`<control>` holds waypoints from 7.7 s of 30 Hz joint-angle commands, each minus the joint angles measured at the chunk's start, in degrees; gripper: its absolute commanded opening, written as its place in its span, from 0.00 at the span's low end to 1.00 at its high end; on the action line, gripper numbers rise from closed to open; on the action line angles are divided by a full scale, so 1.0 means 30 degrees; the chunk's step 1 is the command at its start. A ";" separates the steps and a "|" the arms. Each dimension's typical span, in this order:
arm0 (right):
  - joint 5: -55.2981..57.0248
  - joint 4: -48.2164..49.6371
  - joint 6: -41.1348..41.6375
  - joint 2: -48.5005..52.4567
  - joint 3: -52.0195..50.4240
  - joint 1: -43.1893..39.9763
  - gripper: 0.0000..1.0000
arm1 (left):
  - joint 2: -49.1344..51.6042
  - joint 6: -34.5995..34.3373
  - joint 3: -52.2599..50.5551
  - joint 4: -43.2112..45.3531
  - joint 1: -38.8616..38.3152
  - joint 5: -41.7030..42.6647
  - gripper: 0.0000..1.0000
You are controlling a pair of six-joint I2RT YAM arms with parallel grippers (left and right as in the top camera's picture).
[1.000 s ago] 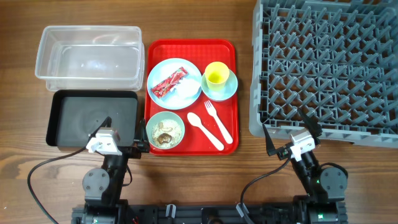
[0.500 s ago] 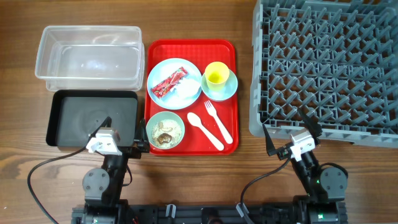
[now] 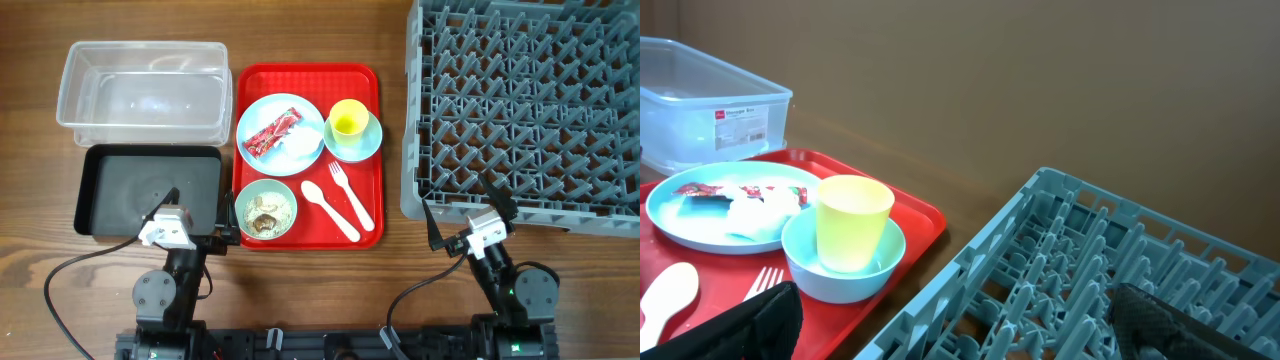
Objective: Sort waste into correct bins and load items into the dishwasher rack
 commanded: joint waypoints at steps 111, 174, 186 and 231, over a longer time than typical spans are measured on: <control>-0.4583 -1.7216 1.1038 2.0837 2.2556 -0.0044 0.99 | 3.8191 -0.3446 2.9915 -1.1293 -0.8444 0.0816 0.04; -1.4659 -0.3322 1.2874 2.5507 2.2556 0.1712 0.85 | 3.5146 -0.8939 3.1540 -0.6921 -0.3118 2.6724 0.04; -1.5365 -0.2565 1.2910 2.5507 2.2556 0.1763 0.64 | 3.5146 -0.8932 3.1540 -0.6921 -0.3140 2.6855 0.04; 0.5311 -2.3095 1.1584 2.7656 2.2899 0.1042 0.62 | 3.3856 -0.5355 3.1540 -1.4870 -0.4291 0.5537 0.69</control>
